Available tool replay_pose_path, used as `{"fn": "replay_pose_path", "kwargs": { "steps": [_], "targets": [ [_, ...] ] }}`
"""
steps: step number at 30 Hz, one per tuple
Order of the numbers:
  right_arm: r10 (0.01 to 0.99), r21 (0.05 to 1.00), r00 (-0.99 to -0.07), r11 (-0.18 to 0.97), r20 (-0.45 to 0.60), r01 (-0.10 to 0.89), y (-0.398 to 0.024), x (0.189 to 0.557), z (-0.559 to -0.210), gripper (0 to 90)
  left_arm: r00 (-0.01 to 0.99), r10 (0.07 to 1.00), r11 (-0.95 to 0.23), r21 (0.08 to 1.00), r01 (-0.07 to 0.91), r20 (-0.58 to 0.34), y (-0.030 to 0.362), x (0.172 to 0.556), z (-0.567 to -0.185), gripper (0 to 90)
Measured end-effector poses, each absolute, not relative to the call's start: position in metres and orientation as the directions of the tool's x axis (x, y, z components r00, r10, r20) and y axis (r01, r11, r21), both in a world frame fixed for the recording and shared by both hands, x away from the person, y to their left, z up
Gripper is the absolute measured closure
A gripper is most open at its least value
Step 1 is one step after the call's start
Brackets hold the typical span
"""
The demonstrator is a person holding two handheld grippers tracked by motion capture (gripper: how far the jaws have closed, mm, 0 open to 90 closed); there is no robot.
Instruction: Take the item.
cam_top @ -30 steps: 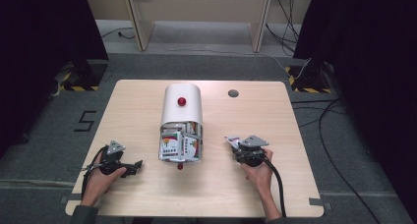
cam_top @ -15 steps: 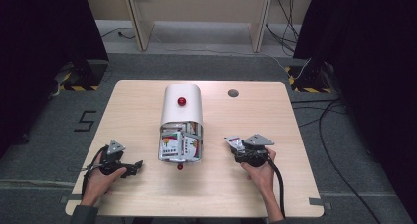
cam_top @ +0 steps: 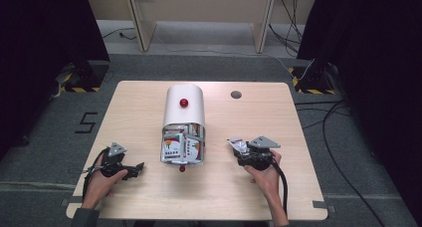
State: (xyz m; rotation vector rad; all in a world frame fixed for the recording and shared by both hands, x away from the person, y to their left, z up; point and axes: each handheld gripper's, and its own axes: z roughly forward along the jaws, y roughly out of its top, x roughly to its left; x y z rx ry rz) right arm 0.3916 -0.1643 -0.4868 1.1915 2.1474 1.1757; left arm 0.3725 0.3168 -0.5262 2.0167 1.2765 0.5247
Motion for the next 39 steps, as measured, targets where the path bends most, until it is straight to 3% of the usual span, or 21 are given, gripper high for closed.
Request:
{"fn": "replay_pose_path", "kwargs": {
  "steps": [39],
  "targets": [
    [0.842,0.834,-0.536,0.25,0.063,0.491,-0.192,0.359,-0.476,33.8,0.437,0.899,-0.284,0.728,0.624,-0.023,0.317,0.372,-0.526,0.0]
  ]
}}
